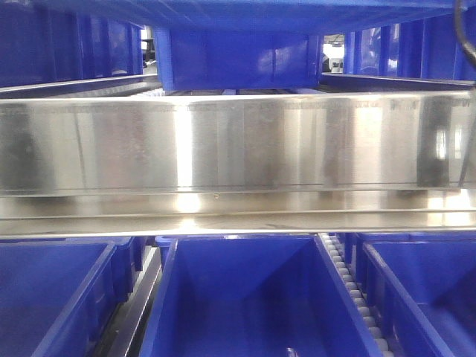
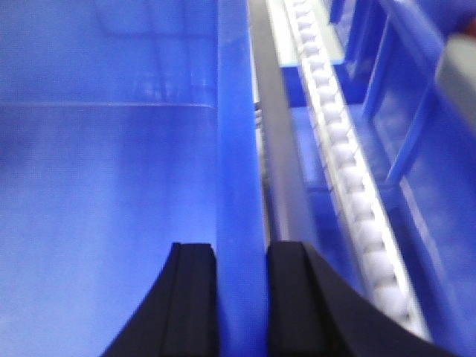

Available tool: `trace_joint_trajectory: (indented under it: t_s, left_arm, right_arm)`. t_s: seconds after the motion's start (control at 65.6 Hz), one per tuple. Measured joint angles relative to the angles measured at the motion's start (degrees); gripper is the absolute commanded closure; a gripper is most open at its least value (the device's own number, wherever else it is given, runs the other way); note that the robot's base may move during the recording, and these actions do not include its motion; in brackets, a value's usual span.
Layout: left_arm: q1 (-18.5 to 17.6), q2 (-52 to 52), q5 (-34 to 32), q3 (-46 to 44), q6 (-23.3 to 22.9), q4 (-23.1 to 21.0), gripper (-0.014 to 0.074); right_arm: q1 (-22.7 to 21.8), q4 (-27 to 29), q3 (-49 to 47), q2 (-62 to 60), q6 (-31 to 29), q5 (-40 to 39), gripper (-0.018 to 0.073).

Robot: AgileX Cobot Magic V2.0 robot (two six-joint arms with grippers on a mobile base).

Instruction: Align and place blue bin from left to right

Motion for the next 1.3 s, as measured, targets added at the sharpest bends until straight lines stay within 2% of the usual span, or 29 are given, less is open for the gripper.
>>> trace_joint_trajectory:
  t_s: [0.107, 0.396, 0.656, 0.884, 1.296]
  left_arm:
    - [-1.88, -3.63, 0.00, 4.15, -1.65, 0.55, 0.0707]
    - [-9.96, -14.45, 0.15, 20.54, -10.62, 7.71, 0.0707]
    - [-15.32, -25.06, 0.15, 33.17, -17.79, 11.84, 0.0707]
    - [-16.22, -26.73, 0.15, 35.65, -19.14, 12.38, 0.0707]
    - [-16.22, -26.73, 0.15, 35.77, -18.32, 12.59, 0.0707]
  right_arm:
    - [1.97, -2.04, 4.65, -4.22, 2.60, -0.25, 0.0725]
    - [8.68, -9.10, 11.00, -11.45, 8.44, 1.01, 0.0725]
    - [17.71, -14.16, 18.79, -16.44, 16.51, 2.20, 0.0725]
    - [21.27, -16.23, 20.08, -17.26, 19.90, 4.76, 0.0725]
    - [21.52, -16.72, 20.17, -17.26, 20.44, 4.75, 0.0725]
